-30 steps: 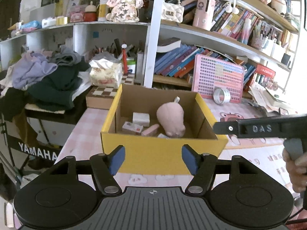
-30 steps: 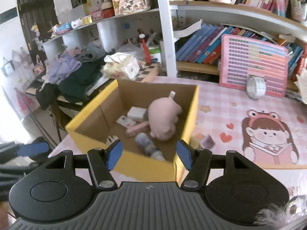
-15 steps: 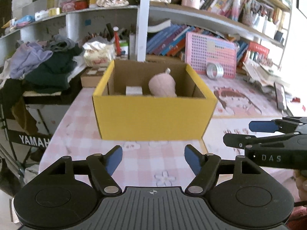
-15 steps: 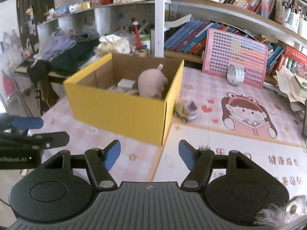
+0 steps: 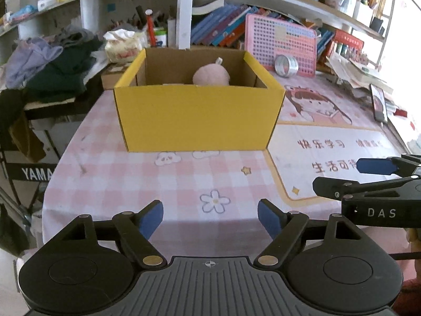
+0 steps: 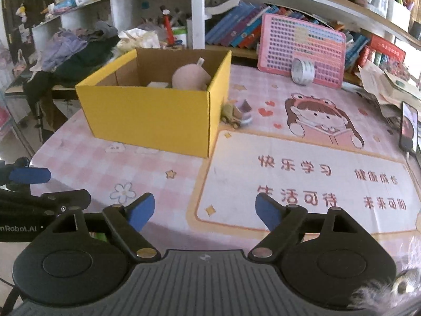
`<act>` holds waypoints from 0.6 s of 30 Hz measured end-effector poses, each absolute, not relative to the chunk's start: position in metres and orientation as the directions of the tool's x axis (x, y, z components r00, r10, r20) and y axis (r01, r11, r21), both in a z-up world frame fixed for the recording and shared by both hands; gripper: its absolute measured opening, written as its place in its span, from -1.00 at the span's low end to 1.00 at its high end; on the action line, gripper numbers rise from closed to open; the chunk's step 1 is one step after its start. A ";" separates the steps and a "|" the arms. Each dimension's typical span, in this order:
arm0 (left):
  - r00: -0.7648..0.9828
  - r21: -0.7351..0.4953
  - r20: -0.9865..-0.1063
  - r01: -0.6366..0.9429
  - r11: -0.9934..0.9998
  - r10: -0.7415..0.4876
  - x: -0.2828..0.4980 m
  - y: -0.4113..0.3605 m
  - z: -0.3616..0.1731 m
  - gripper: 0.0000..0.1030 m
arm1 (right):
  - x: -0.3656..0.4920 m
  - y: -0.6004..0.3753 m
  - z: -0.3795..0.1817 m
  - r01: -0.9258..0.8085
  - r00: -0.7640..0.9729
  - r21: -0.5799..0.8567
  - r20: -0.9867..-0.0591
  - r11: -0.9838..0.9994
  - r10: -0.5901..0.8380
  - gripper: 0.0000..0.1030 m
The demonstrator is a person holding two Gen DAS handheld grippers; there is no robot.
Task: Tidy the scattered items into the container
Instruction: 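Withdraw both open tools from the box back over the table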
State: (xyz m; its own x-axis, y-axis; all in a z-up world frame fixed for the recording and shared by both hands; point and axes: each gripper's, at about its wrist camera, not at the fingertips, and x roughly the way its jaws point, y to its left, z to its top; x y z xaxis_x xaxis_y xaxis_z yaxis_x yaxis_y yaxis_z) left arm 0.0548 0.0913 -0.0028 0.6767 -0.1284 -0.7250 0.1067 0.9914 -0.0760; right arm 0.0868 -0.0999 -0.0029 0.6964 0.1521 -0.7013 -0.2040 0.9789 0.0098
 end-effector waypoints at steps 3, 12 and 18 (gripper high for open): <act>0.673 -0.075 -0.728 0.112 0.991 -0.131 0.054 0.089 -0.005 0.70 | 0.083 -0.103 -0.004 -0.193 0.695 0.004 -0.705 0.981 0.139 0.67; 0.609 -0.097 -0.774 0.154 0.983 -0.172 0.060 0.075 -0.021 0.72 | 0.077 -0.117 -0.015 -0.148 0.664 -0.011 -0.742 0.989 0.091 0.70; 0.600 -0.097 -0.772 0.214 0.972 -0.210 0.065 0.056 -0.022 0.72 | 0.076 -0.133 -0.019 -0.091 0.661 -0.007 -0.748 0.996 0.056 0.71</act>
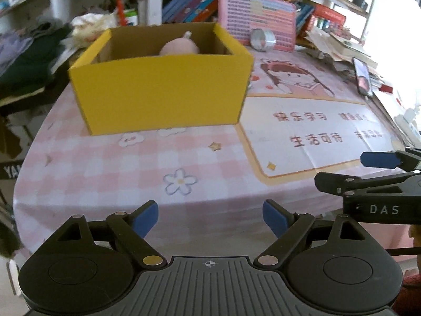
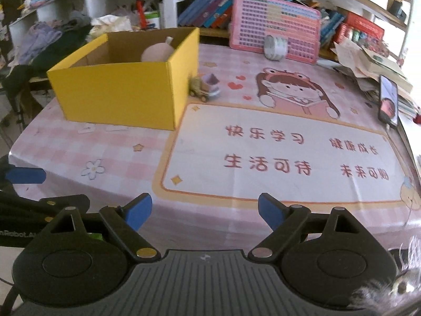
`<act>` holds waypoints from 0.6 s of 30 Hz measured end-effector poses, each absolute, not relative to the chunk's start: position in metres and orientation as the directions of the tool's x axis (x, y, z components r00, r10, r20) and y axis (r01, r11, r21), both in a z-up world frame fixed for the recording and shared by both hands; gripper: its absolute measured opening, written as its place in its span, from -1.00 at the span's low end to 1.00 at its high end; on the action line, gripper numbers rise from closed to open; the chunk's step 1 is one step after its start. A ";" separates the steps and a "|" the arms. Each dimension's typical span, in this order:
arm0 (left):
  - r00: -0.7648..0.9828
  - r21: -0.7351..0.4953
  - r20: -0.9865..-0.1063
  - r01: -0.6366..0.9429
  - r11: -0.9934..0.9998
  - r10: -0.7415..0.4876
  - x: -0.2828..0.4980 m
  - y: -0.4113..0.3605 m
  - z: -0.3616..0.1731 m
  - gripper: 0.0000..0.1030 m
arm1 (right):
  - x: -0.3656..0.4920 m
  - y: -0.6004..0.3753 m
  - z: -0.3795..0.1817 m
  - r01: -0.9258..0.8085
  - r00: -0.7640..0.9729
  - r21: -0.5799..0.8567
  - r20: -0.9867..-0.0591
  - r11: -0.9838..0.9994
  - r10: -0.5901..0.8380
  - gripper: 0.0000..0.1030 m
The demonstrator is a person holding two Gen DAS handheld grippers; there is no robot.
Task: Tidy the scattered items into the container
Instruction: 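Move the left tool to the lilac toy car while the right tool approaches the tape roll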
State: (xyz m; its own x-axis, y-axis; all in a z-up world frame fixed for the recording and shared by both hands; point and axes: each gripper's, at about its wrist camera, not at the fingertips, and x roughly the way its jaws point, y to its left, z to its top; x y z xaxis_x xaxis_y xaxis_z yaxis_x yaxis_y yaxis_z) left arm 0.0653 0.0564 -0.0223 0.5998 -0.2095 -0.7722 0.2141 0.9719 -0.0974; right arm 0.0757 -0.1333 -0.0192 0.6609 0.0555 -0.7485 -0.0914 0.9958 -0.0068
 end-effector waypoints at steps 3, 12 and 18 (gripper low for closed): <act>0.591 -0.094 -0.775 0.241 0.966 -0.223 0.071 0.046 -0.022 0.73 | 0.076 -0.145 -0.019 -0.045 0.662 0.003 -0.749 0.999 0.033 0.72; 0.571 -0.091 -0.769 0.347 0.933 -0.288 0.091 0.006 -0.021 0.72 | 0.080 -0.181 -0.017 0.060 0.665 -0.010 -0.746 0.998 -0.047 0.76; 0.569 -0.088 -0.760 0.389 0.917 -0.315 0.106 -0.015 -0.019 0.72 | 0.089 -0.200 -0.013 0.113 0.675 -0.028 -0.731 0.993 -0.097 0.76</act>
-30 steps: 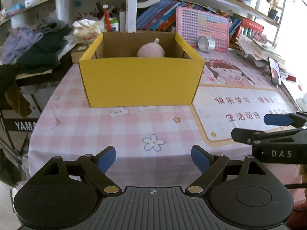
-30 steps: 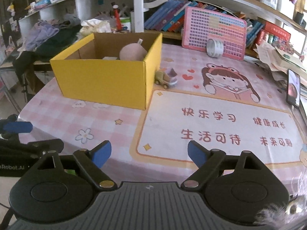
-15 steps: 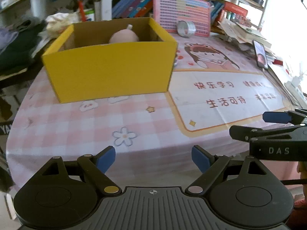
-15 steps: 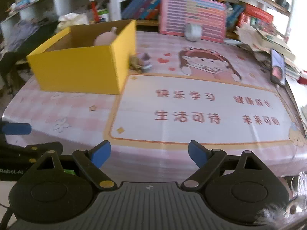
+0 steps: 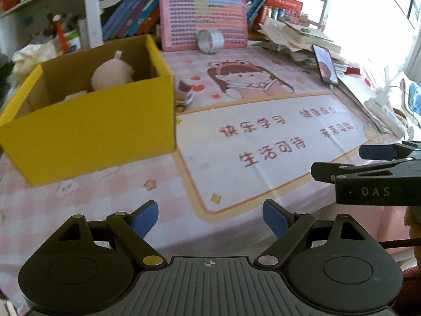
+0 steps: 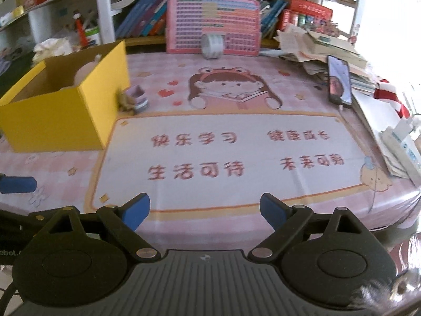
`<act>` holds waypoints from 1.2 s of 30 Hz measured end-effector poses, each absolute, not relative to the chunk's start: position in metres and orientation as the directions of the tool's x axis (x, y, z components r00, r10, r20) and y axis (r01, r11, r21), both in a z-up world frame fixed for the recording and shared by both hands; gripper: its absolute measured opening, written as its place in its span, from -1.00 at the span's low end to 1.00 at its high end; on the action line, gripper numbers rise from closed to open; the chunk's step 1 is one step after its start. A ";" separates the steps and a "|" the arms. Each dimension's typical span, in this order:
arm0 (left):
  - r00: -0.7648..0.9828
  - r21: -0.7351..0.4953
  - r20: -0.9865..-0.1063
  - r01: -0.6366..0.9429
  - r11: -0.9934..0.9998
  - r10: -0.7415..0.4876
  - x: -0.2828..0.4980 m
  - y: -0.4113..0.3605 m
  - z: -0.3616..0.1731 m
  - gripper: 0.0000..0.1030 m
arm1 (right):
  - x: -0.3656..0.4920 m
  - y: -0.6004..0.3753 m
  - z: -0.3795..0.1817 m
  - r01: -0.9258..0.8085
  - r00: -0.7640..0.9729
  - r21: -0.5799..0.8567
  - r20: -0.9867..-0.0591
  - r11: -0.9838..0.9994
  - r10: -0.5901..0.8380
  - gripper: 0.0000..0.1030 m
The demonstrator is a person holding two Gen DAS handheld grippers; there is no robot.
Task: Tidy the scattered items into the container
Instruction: 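Move the left tool to the lilac toy car while the right tool approaches the tape roll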
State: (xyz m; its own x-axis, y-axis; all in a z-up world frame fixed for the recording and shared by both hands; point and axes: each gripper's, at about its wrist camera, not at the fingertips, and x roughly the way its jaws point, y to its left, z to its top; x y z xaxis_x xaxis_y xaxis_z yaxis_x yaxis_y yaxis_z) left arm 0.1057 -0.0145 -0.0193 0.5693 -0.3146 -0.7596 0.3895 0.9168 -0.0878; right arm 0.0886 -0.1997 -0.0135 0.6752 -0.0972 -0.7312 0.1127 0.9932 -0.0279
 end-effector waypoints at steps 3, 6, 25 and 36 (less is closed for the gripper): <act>0.567 -0.089 -0.756 0.406 0.910 -0.327 0.113 -0.022 -0.019 0.71 | 0.095 -0.206 -0.013 0.123 0.679 -0.038 -0.726 0.992 -0.112 0.76; 0.570 -0.096 -0.745 0.424 0.901 -0.347 0.120 -0.029 -0.017 0.71 | 0.103 -0.212 -0.013 0.126 0.687 -0.048 -0.717 0.991 -0.122 0.76; 0.637 -0.081 -0.691 0.401 0.913 -0.341 0.206 -0.105 -0.011 0.67 | 0.193 -0.293 -0.003 0.115 0.721 -0.079 -0.679 0.990 -0.138 0.76; 0.694 -0.006 -0.701 0.224 0.975 -0.163 0.248 -0.141 -0.013 0.67 | 0.255 -0.341 -0.004 0.017 0.735 -0.033 -0.677 0.999 -0.035 0.76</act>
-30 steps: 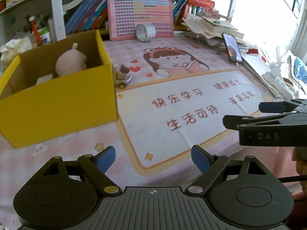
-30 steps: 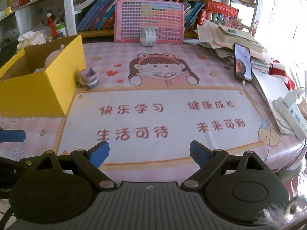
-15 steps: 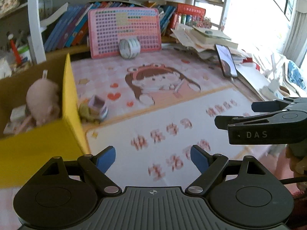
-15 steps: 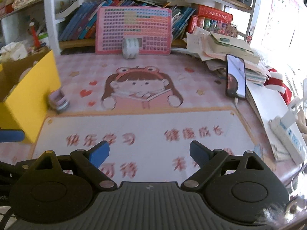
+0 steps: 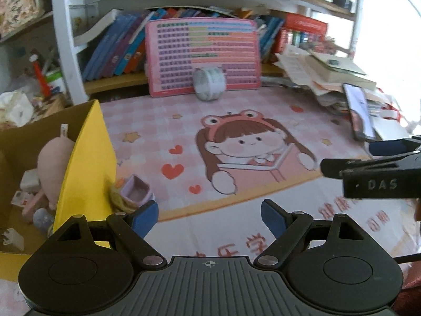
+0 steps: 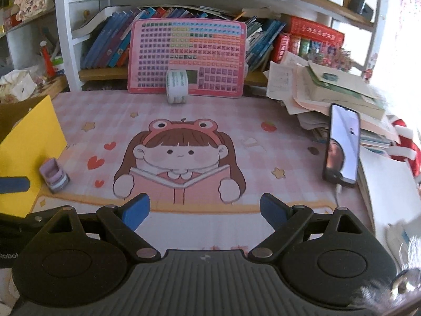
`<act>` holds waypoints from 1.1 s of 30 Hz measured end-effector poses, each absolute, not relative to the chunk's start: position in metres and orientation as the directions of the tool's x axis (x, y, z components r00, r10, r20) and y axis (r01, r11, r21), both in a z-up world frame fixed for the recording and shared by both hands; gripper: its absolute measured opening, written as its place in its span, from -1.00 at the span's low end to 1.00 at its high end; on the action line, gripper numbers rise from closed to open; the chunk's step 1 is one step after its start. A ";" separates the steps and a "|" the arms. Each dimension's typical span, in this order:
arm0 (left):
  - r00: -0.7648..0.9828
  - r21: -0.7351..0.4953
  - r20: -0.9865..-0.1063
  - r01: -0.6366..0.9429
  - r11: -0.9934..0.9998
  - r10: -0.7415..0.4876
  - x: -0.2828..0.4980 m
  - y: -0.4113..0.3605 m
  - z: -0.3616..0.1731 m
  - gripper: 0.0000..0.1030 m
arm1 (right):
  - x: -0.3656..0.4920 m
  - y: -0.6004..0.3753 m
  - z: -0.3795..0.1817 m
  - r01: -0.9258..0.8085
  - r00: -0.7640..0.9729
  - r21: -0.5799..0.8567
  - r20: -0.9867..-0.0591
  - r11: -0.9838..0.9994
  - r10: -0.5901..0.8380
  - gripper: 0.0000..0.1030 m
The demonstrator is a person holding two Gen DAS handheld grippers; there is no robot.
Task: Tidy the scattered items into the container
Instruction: 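Move the left tool to the lilac toy car while the right tool approaches the tape roll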
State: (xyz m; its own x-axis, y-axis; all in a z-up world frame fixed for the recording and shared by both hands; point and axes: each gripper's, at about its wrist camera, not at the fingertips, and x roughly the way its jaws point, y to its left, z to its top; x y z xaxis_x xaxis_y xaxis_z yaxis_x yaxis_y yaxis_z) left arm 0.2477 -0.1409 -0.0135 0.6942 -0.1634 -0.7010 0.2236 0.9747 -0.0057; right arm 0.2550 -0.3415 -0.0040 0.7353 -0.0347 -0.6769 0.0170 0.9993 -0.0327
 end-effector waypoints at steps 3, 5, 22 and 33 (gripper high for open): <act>0.698 0.018 -0.709 0.159 0.987 -0.099 0.257 -0.145 -0.016 0.67 | 0.274 -0.351 -0.007 0.004 0.737 -0.002 -0.676 1.000 -0.004 0.76; 0.707 0.040 -0.706 0.110 0.993 -0.050 0.263 -0.146 -0.018 0.67 | 0.288 -0.356 -0.010 -0.006 0.734 0.025 -0.678 1.000 0.021 0.76; 0.597 -0.050 -0.764 -0.431 0.901 0.243 0.316 -0.131 -0.044 0.59 | 0.409 -0.340 -0.018 -0.199 0.758 0.025 -0.629 0.980 0.170 0.74; 0.543 -0.120 -0.780 -0.618 0.777 0.311 0.332 -0.121 -0.060 0.60 | 0.488 -0.313 -0.035 -0.282 0.759 -0.075 -0.627 0.956 0.175 0.71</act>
State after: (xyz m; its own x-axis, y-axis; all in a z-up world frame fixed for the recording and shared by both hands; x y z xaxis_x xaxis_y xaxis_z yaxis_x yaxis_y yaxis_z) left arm 0.3317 -0.1209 -0.0603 0.5430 0.3112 -0.7799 -0.6175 0.7774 -0.1198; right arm 0.4877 -0.3129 -0.0347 0.7594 0.1751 -0.6266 -0.2823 0.9564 -0.0748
